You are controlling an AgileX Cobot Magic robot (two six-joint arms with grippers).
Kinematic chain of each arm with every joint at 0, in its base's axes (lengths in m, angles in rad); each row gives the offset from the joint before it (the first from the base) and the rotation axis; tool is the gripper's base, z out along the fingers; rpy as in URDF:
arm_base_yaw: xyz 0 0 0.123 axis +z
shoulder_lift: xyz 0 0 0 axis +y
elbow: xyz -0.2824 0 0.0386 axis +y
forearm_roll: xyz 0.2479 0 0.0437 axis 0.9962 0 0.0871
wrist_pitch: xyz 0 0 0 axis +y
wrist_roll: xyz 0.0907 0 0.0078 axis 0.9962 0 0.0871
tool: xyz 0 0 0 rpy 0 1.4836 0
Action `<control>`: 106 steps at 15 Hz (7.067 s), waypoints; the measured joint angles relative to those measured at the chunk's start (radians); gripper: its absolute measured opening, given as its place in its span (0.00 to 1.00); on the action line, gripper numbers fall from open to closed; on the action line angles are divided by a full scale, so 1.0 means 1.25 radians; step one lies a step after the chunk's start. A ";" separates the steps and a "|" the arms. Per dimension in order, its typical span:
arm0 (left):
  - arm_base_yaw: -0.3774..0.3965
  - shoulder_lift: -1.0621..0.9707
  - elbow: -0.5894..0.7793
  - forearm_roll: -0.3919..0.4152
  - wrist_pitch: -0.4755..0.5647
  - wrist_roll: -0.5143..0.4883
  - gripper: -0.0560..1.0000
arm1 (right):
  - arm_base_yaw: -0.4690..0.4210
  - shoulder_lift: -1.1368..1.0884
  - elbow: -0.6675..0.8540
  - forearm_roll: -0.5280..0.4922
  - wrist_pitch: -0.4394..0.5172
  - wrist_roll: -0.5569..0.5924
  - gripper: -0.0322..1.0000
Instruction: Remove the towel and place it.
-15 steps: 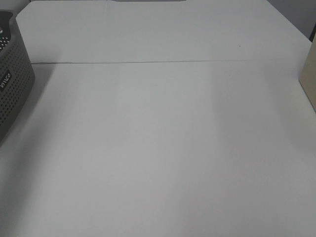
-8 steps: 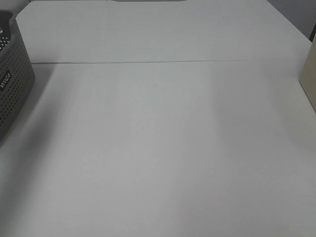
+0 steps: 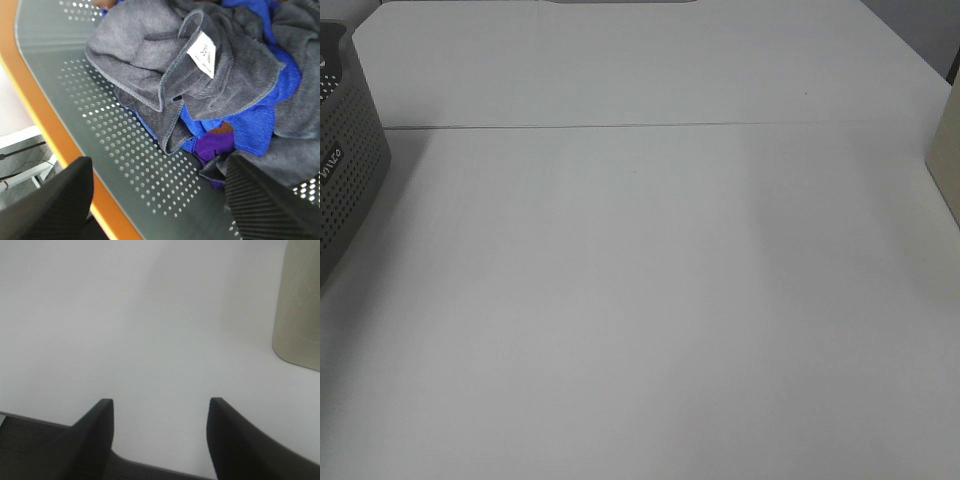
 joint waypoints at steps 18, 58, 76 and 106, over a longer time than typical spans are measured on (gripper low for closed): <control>0.094 0.158 0.000 -0.206 -0.209 0.061 0.64 | 0.000 0.000 0.000 -0.005 0.000 0.013 0.57; -0.012 -0.023 -0.098 -0.235 -0.406 0.090 0.05 | 0.000 0.000 0.000 -0.007 0.000 0.018 0.57; -0.241 -0.072 -0.098 -0.238 -0.601 0.046 0.05 | 0.000 0.000 0.000 -0.007 0.000 0.019 0.57; -0.500 -0.088 -0.103 -0.571 -0.395 0.144 0.05 | 0.025 1.374 -0.329 1.360 -0.034 -1.742 0.57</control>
